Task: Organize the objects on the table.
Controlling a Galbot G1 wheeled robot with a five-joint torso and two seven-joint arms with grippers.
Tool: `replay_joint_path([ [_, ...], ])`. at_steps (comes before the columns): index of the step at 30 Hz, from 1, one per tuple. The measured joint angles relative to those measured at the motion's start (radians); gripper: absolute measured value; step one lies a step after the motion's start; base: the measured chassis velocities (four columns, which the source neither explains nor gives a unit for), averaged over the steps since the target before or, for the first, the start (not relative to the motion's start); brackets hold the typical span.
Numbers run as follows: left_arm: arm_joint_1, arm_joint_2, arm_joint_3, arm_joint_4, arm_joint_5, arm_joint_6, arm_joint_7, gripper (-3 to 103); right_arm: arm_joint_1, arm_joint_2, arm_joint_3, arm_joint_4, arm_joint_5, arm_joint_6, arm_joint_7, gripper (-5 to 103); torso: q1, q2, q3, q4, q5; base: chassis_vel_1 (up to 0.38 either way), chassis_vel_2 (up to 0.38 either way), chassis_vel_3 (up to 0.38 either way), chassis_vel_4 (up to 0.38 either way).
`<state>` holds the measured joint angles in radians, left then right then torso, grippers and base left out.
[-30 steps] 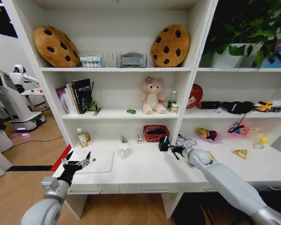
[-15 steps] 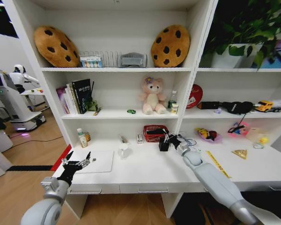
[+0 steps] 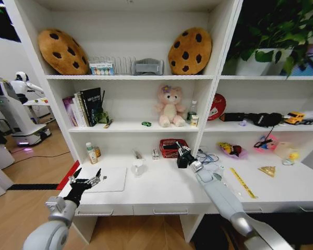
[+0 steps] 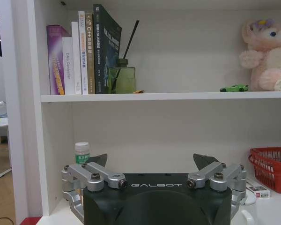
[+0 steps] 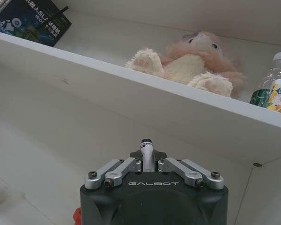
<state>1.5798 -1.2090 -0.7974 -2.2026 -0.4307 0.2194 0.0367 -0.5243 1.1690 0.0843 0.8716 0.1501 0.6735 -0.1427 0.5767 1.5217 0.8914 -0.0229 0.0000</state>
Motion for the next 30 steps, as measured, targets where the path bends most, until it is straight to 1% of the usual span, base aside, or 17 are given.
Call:
replay_joint_path([
  [4, 0.000, 0.000, 0.000, 0.000, 0.000, 0.000, 0.000, 100, 0.009, 0.026, 0.015, -0.027, -0.004, 0.008, -0.019, 10, 0.000, 0.000, 0.000, -0.0001, 0.0000, 0.000, 0.000, 0.000, 0.000],
  [6, 0.000, 0.000, 0.000, 0.000, 0.000, 0.000, 0.000, 100, 0.021, 0.050, 0.041, -0.063, -0.035, 0.026, -0.037, 10, 0.000, 0.000, 0.000, 0.0000, 0.0000, 0.000, 0.000, 0.000, 0.000],
  [9, 0.000, 0.000, 0.000, 0.000, 0.000, 0.000, 0.000, 100, 0.025, 0.055, 0.049, -0.072, -0.038, 0.029, -0.039, 10, 0.000, 0.000, 0.000, 0.0000, 0.0000, 0.000, 0.000, 0.000, 0.000],
  [16, 0.000, 0.000, 0.000, 0.000, 0.000, 0.000, 0.000, 100, 0.027, 0.057, 0.055, -0.084, -0.011, 0.018, -0.038, 10, 0.000, 0.000, 0.000, -0.0002, 0.0000, 0.000, 0.000, 0.000, 0.000],
  [17, 0.000, 0.000, 0.000, 0.000, 0.000, 0.000, 0.000, 100, 0.027, 0.055, 0.052, -0.086, 0.009, 0.010, -0.037, 10, 0.000, 0.000, 0.000, -0.0001, 0.0001, 0.000, 0.000, 0.000, 0.000],
  [19, 0.000, 0.000, 0.000, 0.000, 0.000, 0.000, 0.000, 100, 0.019, 0.037, 0.029, -0.074, 0.096, -0.027, -0.025, 10, 0.000, 0.000, 0.000, -0.0002, 0.0001, 0.000, 0.000, 0.000, 0.000],
  [20, 0.000, 0.000, 0.000, 0.000, 0.000, 0.000, 0.000, 100, 0.019, 0.037, 0.029, -0.074, 0.096, -0.027, -0.025, 10, 0.000, 0.000, 0.000, -0.0002, 0.0001, 0.000, 0.000, 0.000, 0.000],
  [21, 0.000, 0.000, 0.000, 0.000, 0.000, 0.000, 0.000, 100, 0.018, 0.030, 0.022, -0.071, 0.131, -0.040, -0.021, 10, 0.000, 0.000, 0.000, -0.0004, 0.0000, 0.000, 0.000, 0.000, 0.000],
  [22, 0.000, 0.000, 0.000, 0.000, 0.000, 0.000, 0.000, 100, 0.018, 0.026, 0.018, -0.076, 0.152, -0.047, -0.021, 10, 0.000, 0.000, 0.000, -0.0003, 0.0000, 0.000, 0.000, 0.000, 0.000],
  [23, 0.000, 0.000, 0.000, 0.000, 0.000, 0.000, 0.000, 100, 0.018, 0.026, 0.018, -0.076, 0.152, -0.047, -0.021, 10, 0.000, 0.000, 0.000, -0.0003, 0.0000, 0.000, 0.000, 0.000, 0.000],
  [25, 0.000, 0.000, 0.000, 0.000, 0.000, 0.000, 0.000, 100, 0.018, 0.020, 0.004, -0.077, 0.207, -0.063, -0.019, 10, 0.000, 0.000, 0.000, -0.0001, 0.0000, 0.000, 0.000, 0.000, 0.000],
  [30, 0.000, 0.000, 0.000, 0.000, 0.000, 0.000, 0.000, 100, 0.024, 0.024, -0.004, -0.088, 0.234, -0.073, -0.019, 10, 0.000, 0.000, 0.000, -0.0001, 0.0000, 0.000, 0.000, 0.000, 0.000],
])
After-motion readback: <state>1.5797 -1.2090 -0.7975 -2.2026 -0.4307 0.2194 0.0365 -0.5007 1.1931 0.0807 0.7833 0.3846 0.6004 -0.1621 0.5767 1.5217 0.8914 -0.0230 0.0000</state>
